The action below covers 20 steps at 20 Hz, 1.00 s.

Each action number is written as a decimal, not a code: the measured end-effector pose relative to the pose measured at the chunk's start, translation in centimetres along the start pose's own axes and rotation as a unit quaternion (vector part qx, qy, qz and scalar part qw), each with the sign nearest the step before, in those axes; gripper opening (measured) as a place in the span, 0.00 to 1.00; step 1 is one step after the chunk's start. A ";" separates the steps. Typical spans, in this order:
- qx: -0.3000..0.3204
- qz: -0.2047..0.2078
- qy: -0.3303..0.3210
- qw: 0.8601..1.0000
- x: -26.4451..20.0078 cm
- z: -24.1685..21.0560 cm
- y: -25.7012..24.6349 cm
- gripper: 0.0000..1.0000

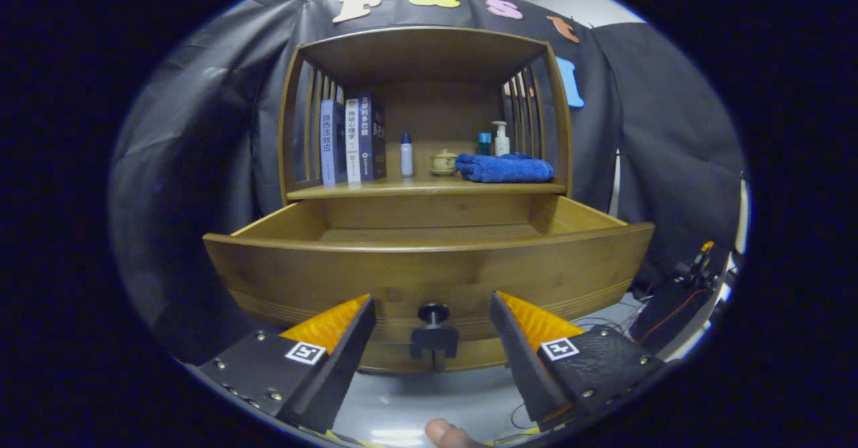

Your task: Pull open the drawer, take out the items inside it, and place them on the countertop above the cabinet.

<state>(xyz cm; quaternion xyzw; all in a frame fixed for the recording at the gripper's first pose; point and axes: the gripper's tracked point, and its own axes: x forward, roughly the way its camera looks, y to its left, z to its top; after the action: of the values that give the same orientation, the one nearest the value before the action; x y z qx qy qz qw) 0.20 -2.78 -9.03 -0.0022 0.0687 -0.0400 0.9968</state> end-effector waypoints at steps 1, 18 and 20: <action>-0.007 0.005 -0.003 1.000 -0.4 0.9 0.3 1.00; 0.056 0.010 0.186 0.981 5.9 6.3 0.1 1.00; 0.063 0.010 0.235 0.970 7.7 5.5 0.2 1.00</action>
<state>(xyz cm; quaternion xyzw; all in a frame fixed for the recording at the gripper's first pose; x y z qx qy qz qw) 8.53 -3.24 -4.63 0.0704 0.2985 -0.0335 0.9512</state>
